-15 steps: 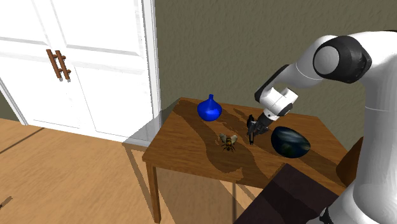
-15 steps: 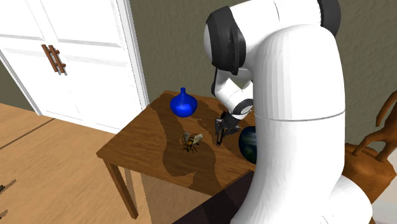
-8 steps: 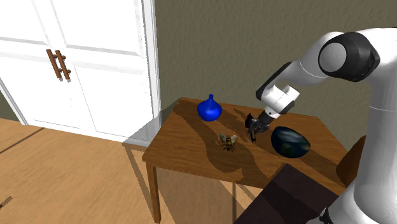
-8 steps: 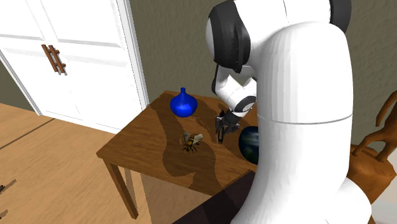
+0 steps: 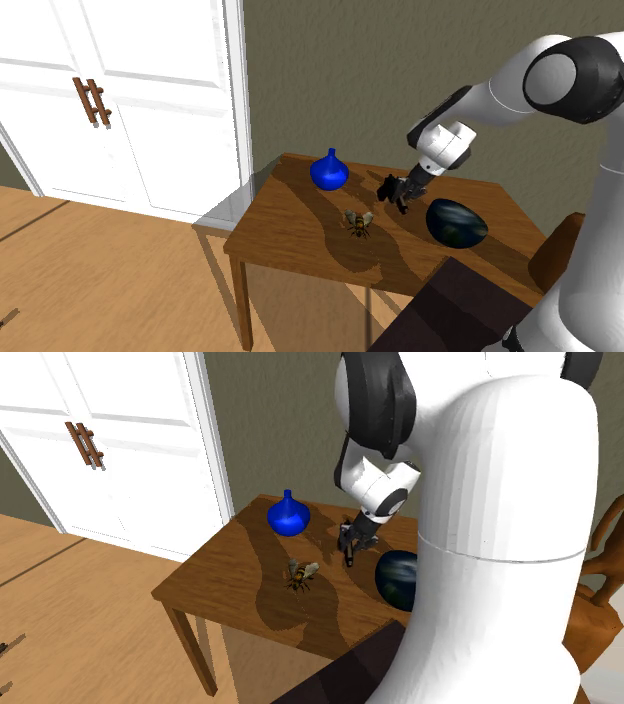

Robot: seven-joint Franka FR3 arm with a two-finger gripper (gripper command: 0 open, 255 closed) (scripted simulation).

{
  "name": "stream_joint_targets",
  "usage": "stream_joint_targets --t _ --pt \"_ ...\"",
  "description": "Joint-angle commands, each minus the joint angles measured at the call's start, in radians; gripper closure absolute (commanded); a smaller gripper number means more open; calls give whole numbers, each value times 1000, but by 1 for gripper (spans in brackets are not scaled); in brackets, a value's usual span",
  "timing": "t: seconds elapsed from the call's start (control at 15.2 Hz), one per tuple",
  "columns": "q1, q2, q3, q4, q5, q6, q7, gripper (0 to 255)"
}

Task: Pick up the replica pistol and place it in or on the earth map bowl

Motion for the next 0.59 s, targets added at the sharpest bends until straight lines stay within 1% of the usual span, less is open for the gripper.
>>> stream_joint_targets --t 0.0,0.53 --pt "8 -26 -11 -4 -32 -10 29 255" --pt "33 -123 -49 -8 -158 -55 140 255"
